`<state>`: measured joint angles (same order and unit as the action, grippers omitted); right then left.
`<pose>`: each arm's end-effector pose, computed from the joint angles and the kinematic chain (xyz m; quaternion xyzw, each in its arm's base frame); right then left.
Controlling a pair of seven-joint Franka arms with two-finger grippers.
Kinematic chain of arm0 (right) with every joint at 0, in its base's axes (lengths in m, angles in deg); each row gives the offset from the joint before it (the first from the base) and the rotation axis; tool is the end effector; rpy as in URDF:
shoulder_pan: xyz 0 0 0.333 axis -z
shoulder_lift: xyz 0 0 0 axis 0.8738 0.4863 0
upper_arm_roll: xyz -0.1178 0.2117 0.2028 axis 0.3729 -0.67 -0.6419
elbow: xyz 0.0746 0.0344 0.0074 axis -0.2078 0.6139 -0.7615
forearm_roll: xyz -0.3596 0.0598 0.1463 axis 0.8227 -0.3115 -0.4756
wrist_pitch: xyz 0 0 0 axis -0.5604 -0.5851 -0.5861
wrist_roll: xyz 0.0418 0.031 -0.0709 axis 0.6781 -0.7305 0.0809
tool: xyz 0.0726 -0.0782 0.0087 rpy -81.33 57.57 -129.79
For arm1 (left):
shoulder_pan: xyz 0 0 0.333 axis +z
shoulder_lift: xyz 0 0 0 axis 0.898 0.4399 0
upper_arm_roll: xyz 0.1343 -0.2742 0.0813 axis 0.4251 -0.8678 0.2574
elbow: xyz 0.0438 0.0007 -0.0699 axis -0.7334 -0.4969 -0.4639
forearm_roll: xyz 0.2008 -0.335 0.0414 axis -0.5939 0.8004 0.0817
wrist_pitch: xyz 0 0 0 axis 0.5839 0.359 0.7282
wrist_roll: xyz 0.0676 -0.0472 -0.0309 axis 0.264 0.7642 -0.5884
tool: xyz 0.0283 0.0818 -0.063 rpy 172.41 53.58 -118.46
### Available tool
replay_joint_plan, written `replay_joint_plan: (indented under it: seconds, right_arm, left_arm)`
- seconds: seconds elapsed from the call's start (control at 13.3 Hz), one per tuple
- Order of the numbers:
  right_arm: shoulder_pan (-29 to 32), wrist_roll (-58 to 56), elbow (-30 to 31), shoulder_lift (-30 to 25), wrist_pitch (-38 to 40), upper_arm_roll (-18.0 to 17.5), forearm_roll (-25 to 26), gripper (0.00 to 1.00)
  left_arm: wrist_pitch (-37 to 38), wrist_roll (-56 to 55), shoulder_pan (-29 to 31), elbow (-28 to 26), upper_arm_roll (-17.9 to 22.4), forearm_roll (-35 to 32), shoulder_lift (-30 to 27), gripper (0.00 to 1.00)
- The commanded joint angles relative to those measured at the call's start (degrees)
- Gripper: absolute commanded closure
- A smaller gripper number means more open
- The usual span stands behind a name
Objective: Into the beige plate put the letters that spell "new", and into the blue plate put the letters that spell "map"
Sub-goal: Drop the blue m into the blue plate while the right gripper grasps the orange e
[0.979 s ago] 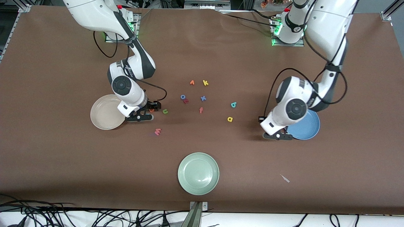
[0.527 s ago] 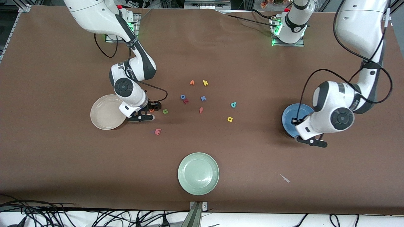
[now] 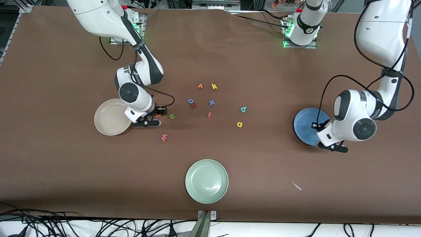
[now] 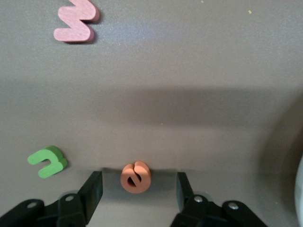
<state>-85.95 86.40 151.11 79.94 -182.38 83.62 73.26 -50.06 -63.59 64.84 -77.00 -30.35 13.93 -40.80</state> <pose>0.5348 0.2461 0.1780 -0.9983 -0.0216 0.0530 0.0054 0.6338 -0.0013 0.2151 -0.9845 0.0846 0.1521 0.0221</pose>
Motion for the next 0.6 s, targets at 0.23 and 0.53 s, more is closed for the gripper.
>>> replay_joint_plan:
  seconds: [0.23,0.53]
  right_arm:
    - [0.0,0.3,0.1,0.4,-0.7,-0.8,-1.1,0.46]
    - [0.0,-0.1,-0.1,0.6,-0.7,-0.8,-1.1,0.57]
  left_arm:
    - [-3.0,0.6,0.8,-0.4,-0.7,-1.8,2.2,0.82]
    - [-2.9,-0.3,0.6,-0.4,-0.7,-1.8,2.0,0.0]
